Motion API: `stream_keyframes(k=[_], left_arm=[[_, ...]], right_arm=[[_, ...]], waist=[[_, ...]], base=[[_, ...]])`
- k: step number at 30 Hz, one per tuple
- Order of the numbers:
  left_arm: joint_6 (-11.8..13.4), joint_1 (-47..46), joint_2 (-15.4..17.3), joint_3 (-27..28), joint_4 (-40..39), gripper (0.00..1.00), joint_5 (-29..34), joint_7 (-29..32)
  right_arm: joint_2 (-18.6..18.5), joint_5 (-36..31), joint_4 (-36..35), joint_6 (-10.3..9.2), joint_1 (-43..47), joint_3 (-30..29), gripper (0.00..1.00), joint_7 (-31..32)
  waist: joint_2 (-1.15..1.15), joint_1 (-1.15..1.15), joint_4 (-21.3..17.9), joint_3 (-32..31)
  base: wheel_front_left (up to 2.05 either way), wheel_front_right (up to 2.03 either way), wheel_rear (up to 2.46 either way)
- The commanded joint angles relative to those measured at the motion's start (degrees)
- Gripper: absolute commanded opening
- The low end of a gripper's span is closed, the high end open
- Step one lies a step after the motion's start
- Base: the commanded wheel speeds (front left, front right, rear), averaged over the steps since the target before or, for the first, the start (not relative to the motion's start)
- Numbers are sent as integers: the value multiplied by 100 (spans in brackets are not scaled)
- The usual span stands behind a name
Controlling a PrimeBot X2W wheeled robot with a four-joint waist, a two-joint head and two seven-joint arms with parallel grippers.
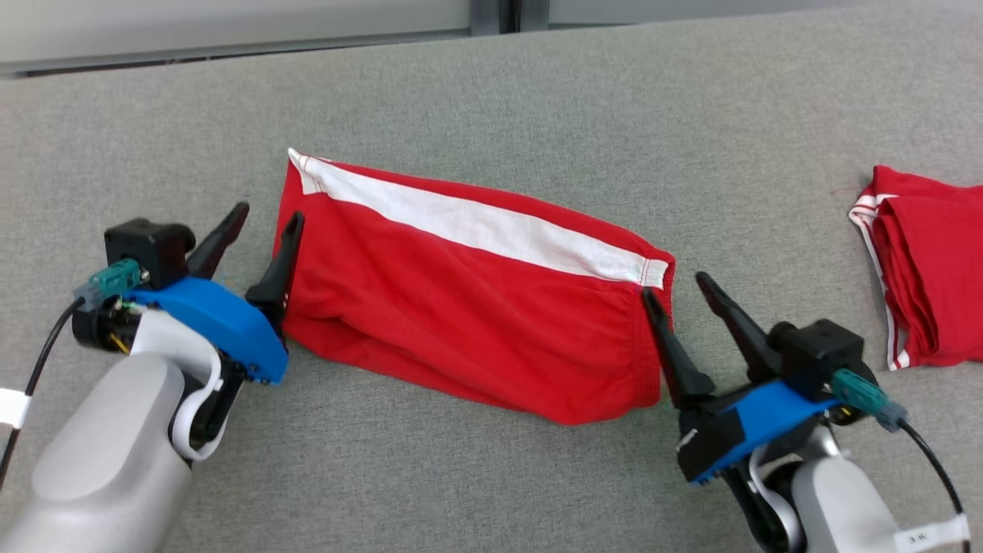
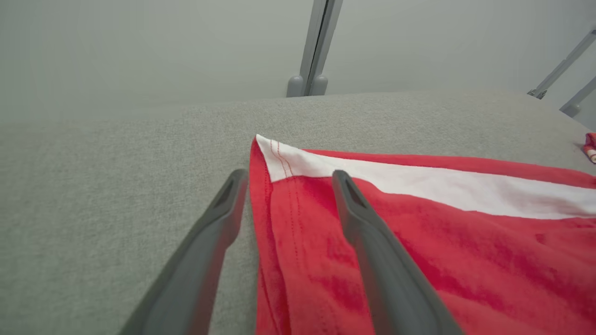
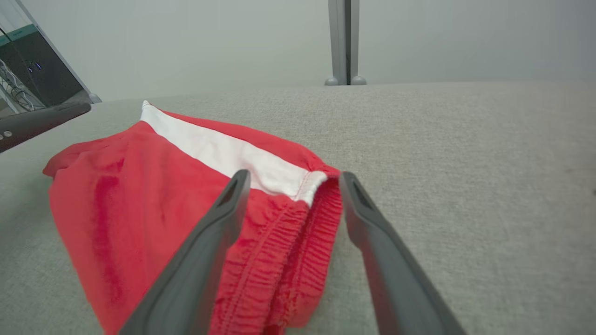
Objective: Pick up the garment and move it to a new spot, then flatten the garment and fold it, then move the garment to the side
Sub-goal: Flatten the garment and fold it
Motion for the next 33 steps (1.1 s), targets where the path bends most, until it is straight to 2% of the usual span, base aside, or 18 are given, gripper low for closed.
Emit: stream_keyframes(k=[1,5,11,17,22,23,25,26,33], left_arm=[[89,173,43,43,-79,100,-108,118],[294,469,86,119,-194,100,-377,480],[463,720,166,200,-392,100,-792,1096],[735,795,236,153,-465,100,-960,1651],[795,924,229,43,-536,100,-1055,2006],[795,951,228,20,-548,73,-1051,2038],[771,970,212,46,-587,8,-1094,1984],[750,971,202,68,-604,0,-1107,1943],[681,1120,70,308,-730,0,-1266,1404]], right_arm=[[-4,-115,-232,1,200,-118,100,112],[-3,-213,-791,1,535,-322,100,337],[-4,-180,-1377,1,787,-434,100,565],[-3,-155,-1604,1,838,-397,100,620],[-3,-141,-1662,1,831,-374,100,548],[-3,-133,-1670,1,832,-377,100,521],[-3,-120,-1679,1,823,-381,100,489],[-3,-127,-1678,1,813,-392,100,475],[-3,-127,-1608,1,801,-537,100,421]], waist=[[0,0,-21,-86],[0,0,-75,-228],[0,0,-202,-270],[0,0,-304,-203],[0,0,-346,-186],[0,0,-345,-191],[0,0,-335,-207],[0,0,-326,-218],[0,0,-155,-425]], base=[[0,0,0],[0,0,0],[0,0,0],[0,0,0],[0,0,0],[0,0,0],[0,0,0],[0,0,0],[0,0,0]])
